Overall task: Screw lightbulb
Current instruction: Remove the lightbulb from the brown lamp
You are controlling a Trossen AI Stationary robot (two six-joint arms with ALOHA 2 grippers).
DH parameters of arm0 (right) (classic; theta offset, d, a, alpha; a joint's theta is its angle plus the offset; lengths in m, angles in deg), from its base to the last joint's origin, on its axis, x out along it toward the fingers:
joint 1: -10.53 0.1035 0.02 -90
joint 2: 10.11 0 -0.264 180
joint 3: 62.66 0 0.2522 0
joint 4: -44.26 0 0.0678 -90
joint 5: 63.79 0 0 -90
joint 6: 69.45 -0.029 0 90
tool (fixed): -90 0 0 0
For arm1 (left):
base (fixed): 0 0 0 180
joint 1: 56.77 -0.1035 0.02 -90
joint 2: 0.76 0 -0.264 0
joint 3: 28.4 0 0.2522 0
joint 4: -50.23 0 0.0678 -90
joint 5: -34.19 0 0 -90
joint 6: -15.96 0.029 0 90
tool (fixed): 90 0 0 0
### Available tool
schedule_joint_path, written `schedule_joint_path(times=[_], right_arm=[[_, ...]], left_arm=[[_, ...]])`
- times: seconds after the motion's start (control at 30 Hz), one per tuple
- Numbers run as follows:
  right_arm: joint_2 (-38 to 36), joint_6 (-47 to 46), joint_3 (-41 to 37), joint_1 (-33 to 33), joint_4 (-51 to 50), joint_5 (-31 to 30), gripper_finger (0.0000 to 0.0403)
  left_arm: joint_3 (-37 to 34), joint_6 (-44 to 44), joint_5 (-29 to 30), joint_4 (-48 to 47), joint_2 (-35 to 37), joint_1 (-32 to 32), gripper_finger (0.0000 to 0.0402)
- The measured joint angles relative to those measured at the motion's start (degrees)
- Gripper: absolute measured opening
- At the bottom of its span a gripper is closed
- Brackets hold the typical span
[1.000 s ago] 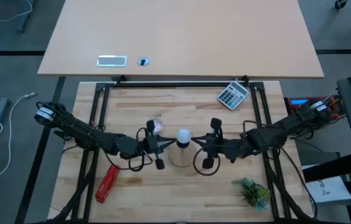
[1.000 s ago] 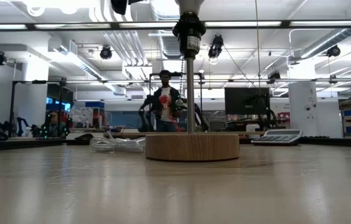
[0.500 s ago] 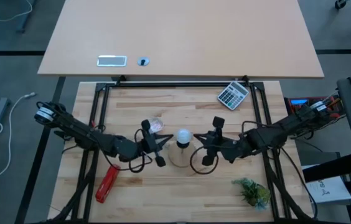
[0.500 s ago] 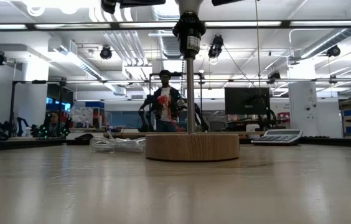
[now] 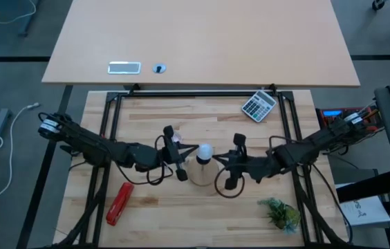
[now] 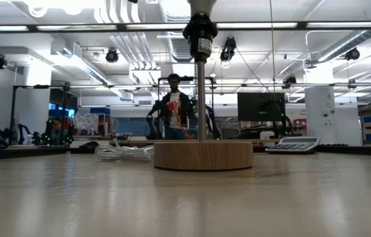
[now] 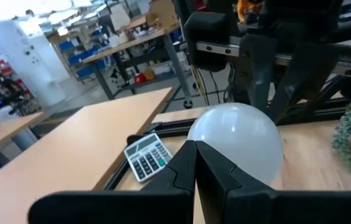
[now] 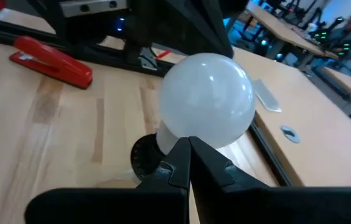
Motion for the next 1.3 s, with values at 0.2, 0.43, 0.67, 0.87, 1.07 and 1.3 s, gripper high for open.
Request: schedule_joint_path(times=[0.2,0.43,0.67,0.87,1.07,1.3], right_arm=[[0.20,1.11,-0.02,-0.08,-0.57,-5.84,0.0000],[0.25,1.55,-0.02,-0.35,-0.72,-9.51,0.0000],[0.25,1.34,-0.02,-0.11,-1.22,-9.23,0.0000],[0.25,0.00,-0.02,0.79,-1.34,-8.13,0.0000],[0.18,-0.74,-0.02,1.42,-0.59,-6.30,0.0000],[0.25,-0.44,0.00,1.42,1.78,-3.40,0.0000]], left_arm=[[0.37,-2.04,-0.71,-0.99,0.00,0.08,0.0000],[0.37,-3.38,-3.56,-1.39,-0.13,1.10,0.0000],[0.32,-3.98,3.38,-5.21,-0.20,2.78,0.0000],[0.26,-7.22,5.16,-8.83,-0.22,2.80,0.0000],[0.26,-7.42,5.62,-9.08,-0.22,2.50,0.0000],[0.24,-7.42,3.75,-9.02,-0.22,1.95,0.0000]])
